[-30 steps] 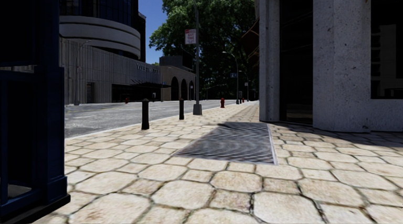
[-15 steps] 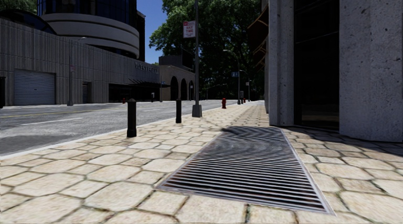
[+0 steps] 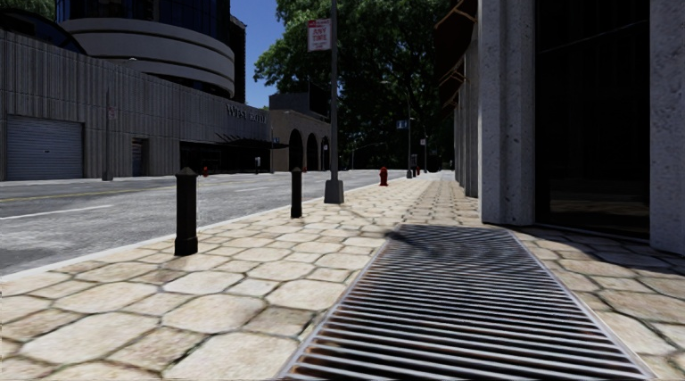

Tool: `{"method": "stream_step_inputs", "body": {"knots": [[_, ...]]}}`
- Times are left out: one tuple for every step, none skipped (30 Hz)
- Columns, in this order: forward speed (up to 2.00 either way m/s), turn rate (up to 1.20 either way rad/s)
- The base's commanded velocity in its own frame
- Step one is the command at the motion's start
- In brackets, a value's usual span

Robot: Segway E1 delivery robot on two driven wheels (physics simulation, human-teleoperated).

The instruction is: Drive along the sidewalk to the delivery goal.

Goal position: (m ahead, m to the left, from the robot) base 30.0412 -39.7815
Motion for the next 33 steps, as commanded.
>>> {"method": "stream_step_inputs", "body": {"knots": [[2.0, 0.0], [2.0, 0.0], [2.0, 0.0], [2.0, 0.0], [2.0, 0.0], [2.0, 0.0], [2.0, 0.0], [2.0, 0.0], [2.0, 0.0], [2.0, 0.0], [2.0, 0.0], [2.0, -0.2], [2.0, -0.33], [2.0, -0.37], [2.0, -0.37], [2.0, -0.38], [2.0, -0.38], [2.0, -0.38], [2.0, -0.38], [2.0, -0.38], [2.0, -0.38], [2.0, -0.38], [2.0, -0.38], [2.0, -0.38], [2.0, -0.38], [2.0, -0.38], [2.0, -0.38], [2.0, -0.38], [2.0, -0.38], [2.0, -0.38], [2.0, -0.38], [2.0, -0.38], [2.0, -0.38]]}}
